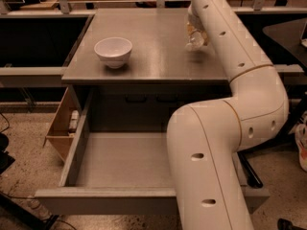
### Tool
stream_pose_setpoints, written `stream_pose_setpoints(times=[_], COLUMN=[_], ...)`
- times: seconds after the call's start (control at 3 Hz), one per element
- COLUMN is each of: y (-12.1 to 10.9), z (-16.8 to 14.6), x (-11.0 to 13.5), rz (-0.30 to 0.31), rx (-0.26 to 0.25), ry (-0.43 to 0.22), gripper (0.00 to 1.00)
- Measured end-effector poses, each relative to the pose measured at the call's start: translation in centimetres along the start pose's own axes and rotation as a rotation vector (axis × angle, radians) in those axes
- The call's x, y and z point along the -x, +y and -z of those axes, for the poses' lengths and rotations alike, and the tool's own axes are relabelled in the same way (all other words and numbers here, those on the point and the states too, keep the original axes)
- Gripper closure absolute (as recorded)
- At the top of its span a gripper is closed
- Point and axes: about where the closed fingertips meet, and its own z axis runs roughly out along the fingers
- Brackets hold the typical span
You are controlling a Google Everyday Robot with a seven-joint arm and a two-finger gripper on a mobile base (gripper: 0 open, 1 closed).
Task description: Place water bottle into top drawer
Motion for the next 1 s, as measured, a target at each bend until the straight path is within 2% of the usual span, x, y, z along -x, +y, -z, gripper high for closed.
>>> stream_pose_setpoints(times=[0.33, 0.67, 1.0], y=[3.5, 6.9, 11.0], z=[2.9, 7.8, 15.7], x=[0.9, 1.6, 1.4], rz=[0.019, -0.02, -0.123], rx=[-0.005, -0.071, -0.215], ry=[-0.09, -0.148, -0.124], gripper=[1.0, 1.0, 1.0])
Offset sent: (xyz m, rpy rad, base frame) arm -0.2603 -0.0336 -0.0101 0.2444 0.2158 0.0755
